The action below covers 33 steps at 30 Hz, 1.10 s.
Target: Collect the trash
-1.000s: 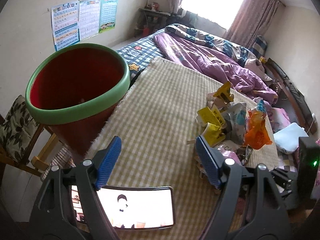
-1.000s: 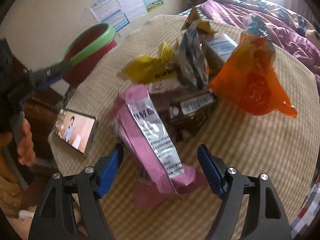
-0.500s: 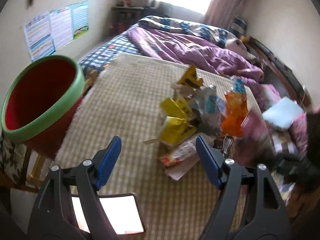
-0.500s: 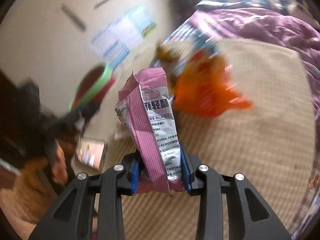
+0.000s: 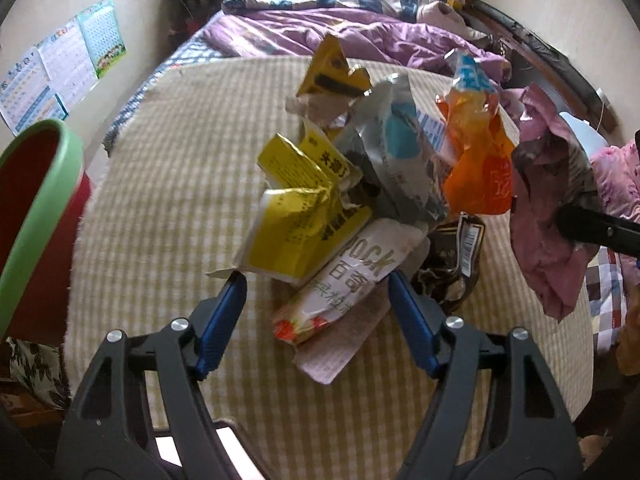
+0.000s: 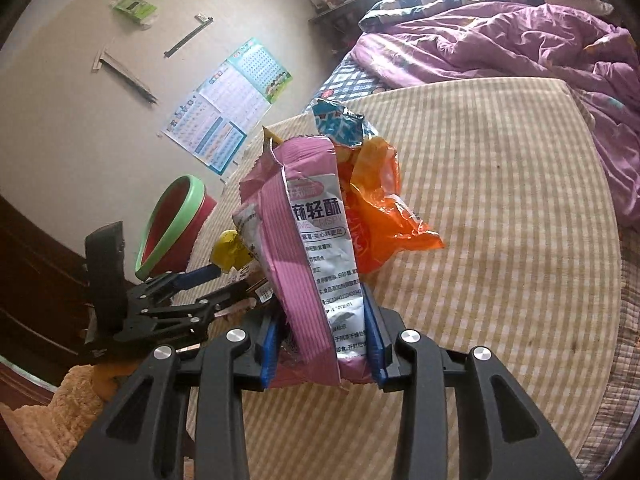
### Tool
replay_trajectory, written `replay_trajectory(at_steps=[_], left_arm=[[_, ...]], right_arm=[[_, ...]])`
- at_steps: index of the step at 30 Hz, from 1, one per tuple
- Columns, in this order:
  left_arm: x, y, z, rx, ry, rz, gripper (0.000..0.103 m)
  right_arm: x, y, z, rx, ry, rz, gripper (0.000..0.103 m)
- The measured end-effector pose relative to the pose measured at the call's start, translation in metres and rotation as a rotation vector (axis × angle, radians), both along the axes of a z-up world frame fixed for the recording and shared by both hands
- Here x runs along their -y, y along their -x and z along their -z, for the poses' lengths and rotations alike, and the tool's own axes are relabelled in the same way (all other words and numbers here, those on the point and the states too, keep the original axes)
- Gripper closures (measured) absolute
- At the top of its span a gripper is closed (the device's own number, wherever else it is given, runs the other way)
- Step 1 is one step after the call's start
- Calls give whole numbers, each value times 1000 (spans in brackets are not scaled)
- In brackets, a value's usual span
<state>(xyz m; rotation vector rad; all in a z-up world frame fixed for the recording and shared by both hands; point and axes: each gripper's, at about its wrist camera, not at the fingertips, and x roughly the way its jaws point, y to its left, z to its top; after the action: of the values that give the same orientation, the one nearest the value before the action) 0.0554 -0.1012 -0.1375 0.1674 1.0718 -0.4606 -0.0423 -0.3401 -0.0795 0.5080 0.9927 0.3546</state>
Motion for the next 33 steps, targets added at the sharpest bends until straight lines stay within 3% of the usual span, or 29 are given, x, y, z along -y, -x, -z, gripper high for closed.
replay_trajectory(at_steps=[3, 8, 10, 15, 17, 24, 27, 28, 33], left_arm=[[5, 0, 4, -32, 7, 17, 33], [12, 7, 5, -48, 4, 43, 59], [13, 9, 2, -53, 15, 51, 63], [11, 11, -2, -44, 27, 63, 63], [10, 11, -2, -44, 26, 63, 54], [11, 11, 9, -78, 47, 52, 53], [7, 13, 9, -84, 63, 41, 58], [6, 14, 8, -82, 65, 37, 64], [-8, 19, -4, -52, 94, 10, 70]], right_arm=[[0, -3, 3, -9, -16, 0, 67], [1, -5, 5, -11, -27, 2, 67], [3, -8, 5, -9, -30, 1, 67], [2, -8, 7, -8, -35, -3, 67], [-1, -10, 6, -9, -36, -8, 67], [-10, -10, 5, -4, -33, -25, 67], [-13, -10, 4, 1, -34, -28, 67], [-14, -10, 3, 5, -37, -30, 67], [-18, -12, -1, 28, -39, -38, 67]])
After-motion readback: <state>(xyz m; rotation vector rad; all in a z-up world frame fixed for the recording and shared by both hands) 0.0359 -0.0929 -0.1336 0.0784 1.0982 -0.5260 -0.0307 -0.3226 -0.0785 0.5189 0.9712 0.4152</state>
